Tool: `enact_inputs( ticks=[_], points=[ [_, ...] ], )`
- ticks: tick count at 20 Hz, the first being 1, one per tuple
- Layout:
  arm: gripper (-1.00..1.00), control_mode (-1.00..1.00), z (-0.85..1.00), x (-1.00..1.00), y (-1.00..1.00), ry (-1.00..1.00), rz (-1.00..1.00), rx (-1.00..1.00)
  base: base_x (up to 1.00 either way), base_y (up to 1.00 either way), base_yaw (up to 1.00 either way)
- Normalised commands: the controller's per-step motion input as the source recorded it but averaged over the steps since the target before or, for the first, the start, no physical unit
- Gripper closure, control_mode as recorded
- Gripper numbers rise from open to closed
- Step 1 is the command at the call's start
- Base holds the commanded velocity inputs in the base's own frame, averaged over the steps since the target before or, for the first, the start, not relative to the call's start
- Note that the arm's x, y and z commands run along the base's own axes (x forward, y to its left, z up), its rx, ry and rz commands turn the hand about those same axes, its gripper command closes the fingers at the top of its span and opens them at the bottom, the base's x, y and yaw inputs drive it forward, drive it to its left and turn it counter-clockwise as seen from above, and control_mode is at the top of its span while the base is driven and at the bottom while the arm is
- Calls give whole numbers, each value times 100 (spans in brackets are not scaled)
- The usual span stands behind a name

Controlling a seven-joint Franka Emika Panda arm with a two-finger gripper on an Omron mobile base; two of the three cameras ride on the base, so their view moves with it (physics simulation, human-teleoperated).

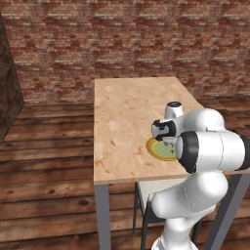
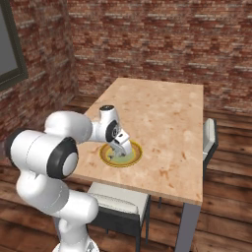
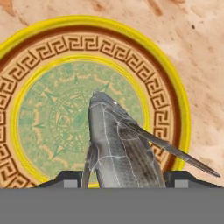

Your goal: Take the fish from the fridge and place it on the digital scale on the counter by the fridge. Wait a few seconds for a reading, then move it to the plate on the dining counter.

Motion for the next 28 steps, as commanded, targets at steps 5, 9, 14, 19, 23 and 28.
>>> enact_inputs(
  ticks=[5, 9, 14, 19, 23, 28],
  points=[
    [-100, -100, -17, 24, 0, 0, -1, 0, 0, 0, 0],
    [-100, -100, -8, 30, 0, 0, -1, 0, 0, 0, 0],
    [-100, -100, 0, 18, 0, 0, -1, 0, 0, 0, 0],
    [-100, -100, 0, 0, 0, 0, -2, 2, 0, 0, 0],
    [-100, -100, 30, -18, 0, -3, -3, 3, 0, 0, 0],
    [-100, -100, 92, -70, 0, -15, -7, 6, 0, 0, 0]
  ],
)
